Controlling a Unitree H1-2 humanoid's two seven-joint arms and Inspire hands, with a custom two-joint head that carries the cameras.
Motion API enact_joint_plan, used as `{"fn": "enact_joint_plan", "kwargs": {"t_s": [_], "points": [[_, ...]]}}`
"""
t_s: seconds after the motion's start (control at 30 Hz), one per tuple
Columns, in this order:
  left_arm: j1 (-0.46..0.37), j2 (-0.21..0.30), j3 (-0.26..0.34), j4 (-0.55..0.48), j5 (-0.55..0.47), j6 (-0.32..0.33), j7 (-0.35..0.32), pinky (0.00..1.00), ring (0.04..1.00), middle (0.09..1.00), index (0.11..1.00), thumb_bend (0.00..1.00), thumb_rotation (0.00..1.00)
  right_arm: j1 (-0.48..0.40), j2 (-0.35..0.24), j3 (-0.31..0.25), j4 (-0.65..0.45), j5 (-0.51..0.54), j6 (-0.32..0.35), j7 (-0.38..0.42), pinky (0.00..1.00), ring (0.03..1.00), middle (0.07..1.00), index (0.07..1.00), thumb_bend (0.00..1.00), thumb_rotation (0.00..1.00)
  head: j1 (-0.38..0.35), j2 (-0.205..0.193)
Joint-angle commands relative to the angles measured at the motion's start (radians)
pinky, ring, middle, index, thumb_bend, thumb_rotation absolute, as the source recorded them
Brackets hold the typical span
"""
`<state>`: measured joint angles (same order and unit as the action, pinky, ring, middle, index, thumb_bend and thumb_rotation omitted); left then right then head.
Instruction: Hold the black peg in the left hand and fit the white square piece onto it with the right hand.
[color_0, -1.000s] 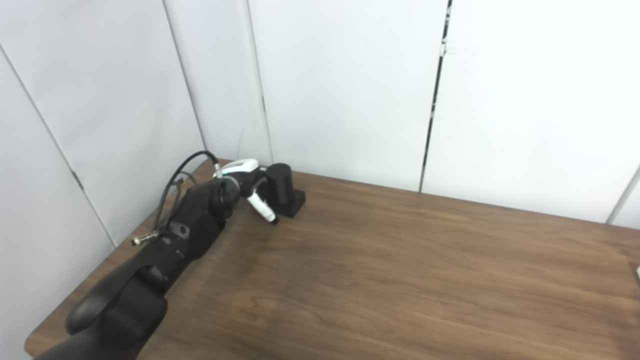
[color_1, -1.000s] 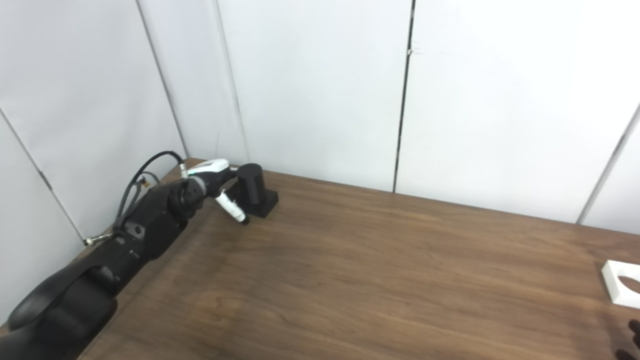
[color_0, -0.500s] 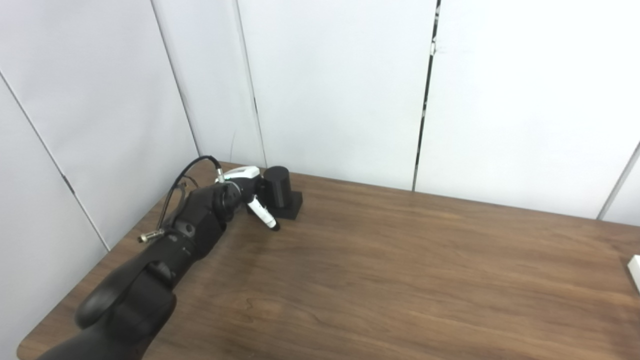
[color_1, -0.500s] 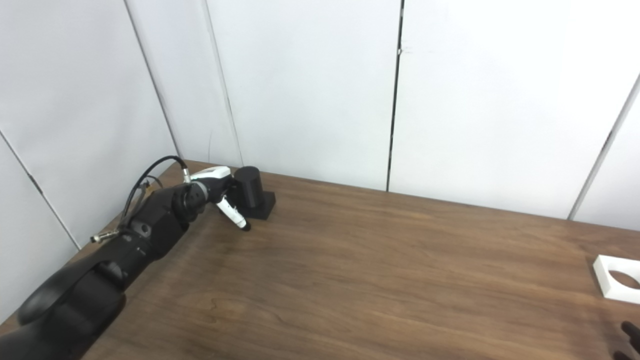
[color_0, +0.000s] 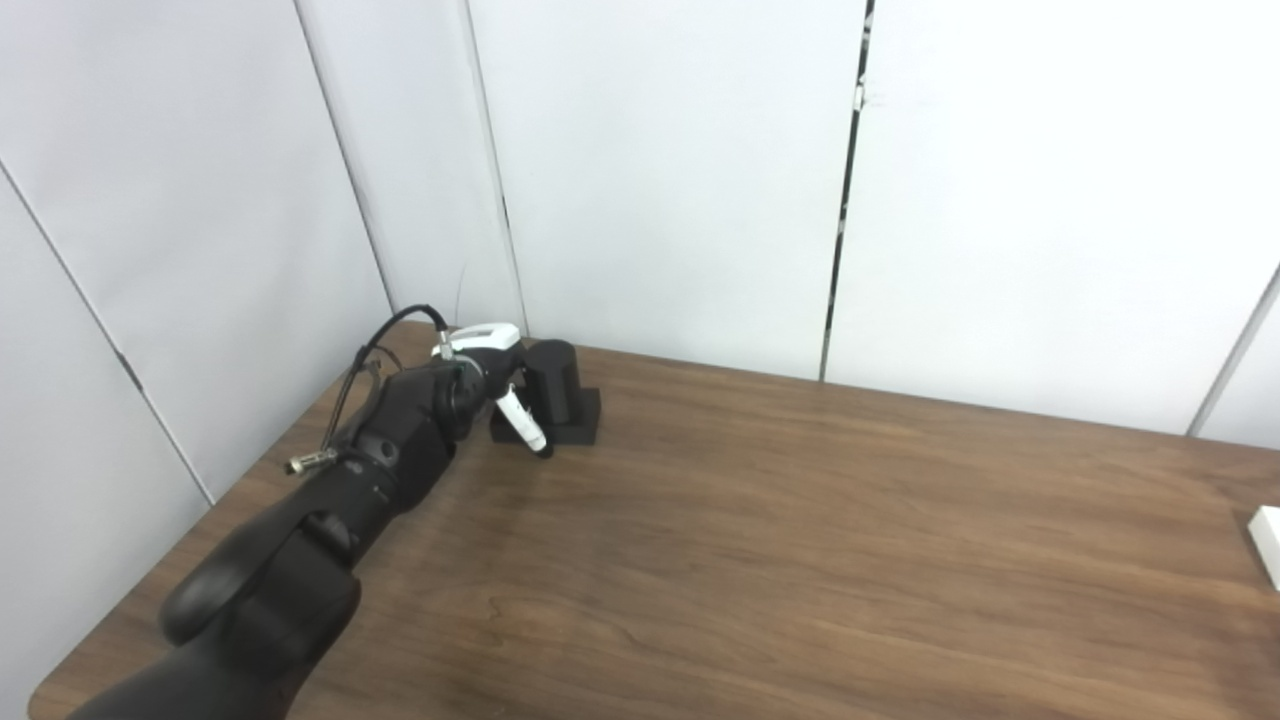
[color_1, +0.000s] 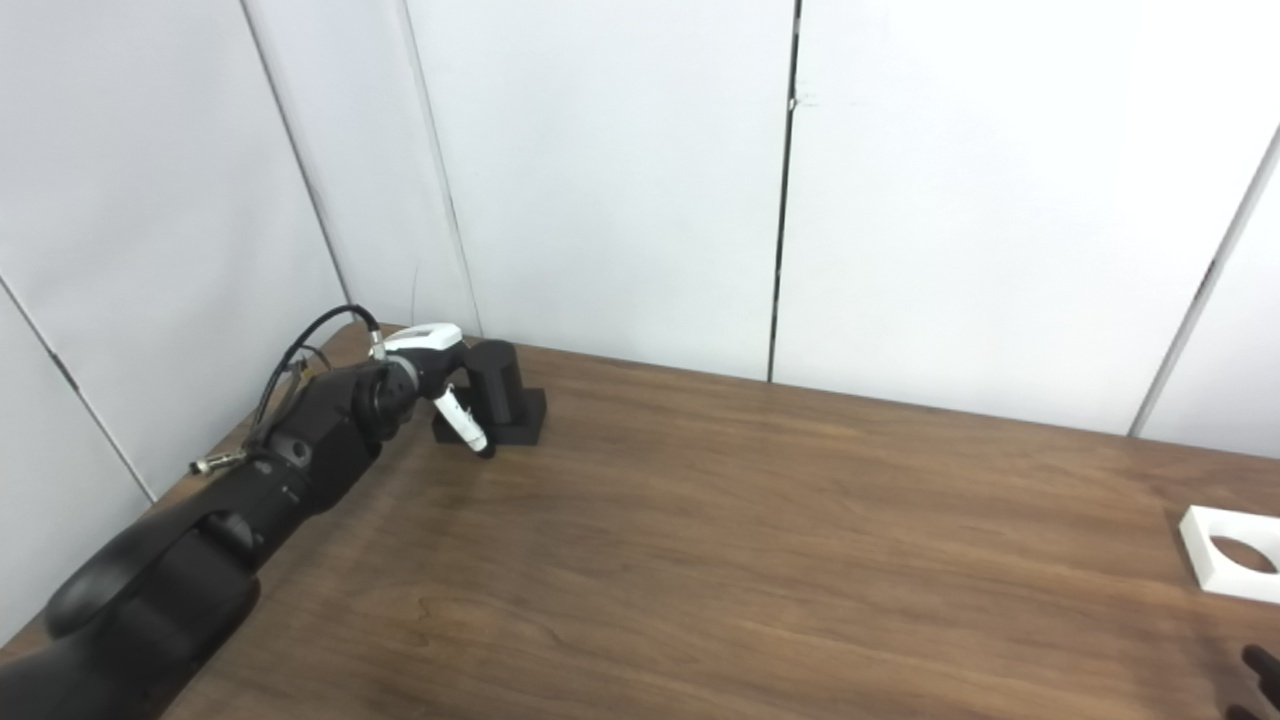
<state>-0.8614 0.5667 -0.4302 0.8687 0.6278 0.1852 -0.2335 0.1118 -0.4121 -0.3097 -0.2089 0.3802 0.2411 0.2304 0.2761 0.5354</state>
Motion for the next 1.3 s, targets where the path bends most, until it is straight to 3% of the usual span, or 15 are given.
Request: {"fn": "enact_joint_plan", "kwargs": {"t_s": [0.0,0.1,0.5,0.7,0.9,1.0,1.1,1.17,1.27], "points": [[-0.005,0.017,0.014,-0.027,0.003,-0.012,0.040,1.00,1.000,0.909,0.523,0.63,0.10,-0.016,-0.013,0.000,-0.013,-0.002,0.008,-0.004,1.00,1.000,0.930,1.000,0.64,1.00,-0.002,0.004],[0.031,0.014,0.044,-0.076,-0.014,-0.023,0.066,1.00,1.000,0.873,0.490,0.54,0.07,-0.023,-0.008,0.009,-0.011,-0.002,0.007,-0.001,1.00,1.000,0.937,1.000,0.64,1.00,-0.010,0.011],[0.134,0.030,0.073,-0.247,-0.027,0.013,-0.003,1.00,0.978,0.833,0.485,0.53,0.06,-0.039,0.012,0.033,-0.032,-0.031,0.025,-0.030,1.00,1.000,0.931,1.000,0.68,1.00,-0.046,0.033],[0.201,0.027,0.066,-0.419,-0.011,0.082,-0.079,1.00,0.963,0.817,0.485,0.52,0.06,-0.048,0.014,0.044,-0.017,-0.026,0.016,-0.023,1.00,1.000,0.933,1.000,0.68,1.00,-0.092,0.052],[0.255,0.019,0.003,-0.684,0.037,0.229,-0.257,1.00,0.975,0.829,0.487,0.52,0.06,-0.044,0.029,0.050,-0.005,-0.023,-0.007,-0.018,1.00,0.992,0.912,1.000,0.63,1.00,-0.152,0.079],[0.287,-0.022,0.041,-0.787,0.085,0.281,-0.363,1.00,0.958,0.820,0.487,0.52,0.06,-0.046,0.039,0.055,-0.001,-0.026,-0.017,-0.023,1.00,0.990,0.908,1.000,0.64,1.00,-0.176,0.091],[0.343,-0.118,0.124,-0.891,0.209,0.285,-0.472,0.95,0.904,0.783,0.487,0.52,0.06,-0.049,0.049,0.065,-0.012,-0.028,-0.013,-0.027,1.00,0.998,0.919,1.000,0.62,1.00,-0.200,0.103],[0.397,-0.194,0.159,-0.973,0.298,0.285,-0.514,0.94,0.894,0.786,0.486,0.52,0.06,-0.055,0.061,0.071,-0.013,-0.025,-0.010,-0.034,1.00,1.000,0.924,1.000,0.61,1.00,-0.221,0.114],[0.447,-0.265,0.179,-1.049,0.397,0.284,-0.554,0.92,0.875,0.786,0.485,0.52,0.06,-0.063,0.076,0.079,-0.016,-0.027,-0.013,-0.042,1.00,1.000,0.931,1.000,0.60,1.00,-0.243,0.124]]}}
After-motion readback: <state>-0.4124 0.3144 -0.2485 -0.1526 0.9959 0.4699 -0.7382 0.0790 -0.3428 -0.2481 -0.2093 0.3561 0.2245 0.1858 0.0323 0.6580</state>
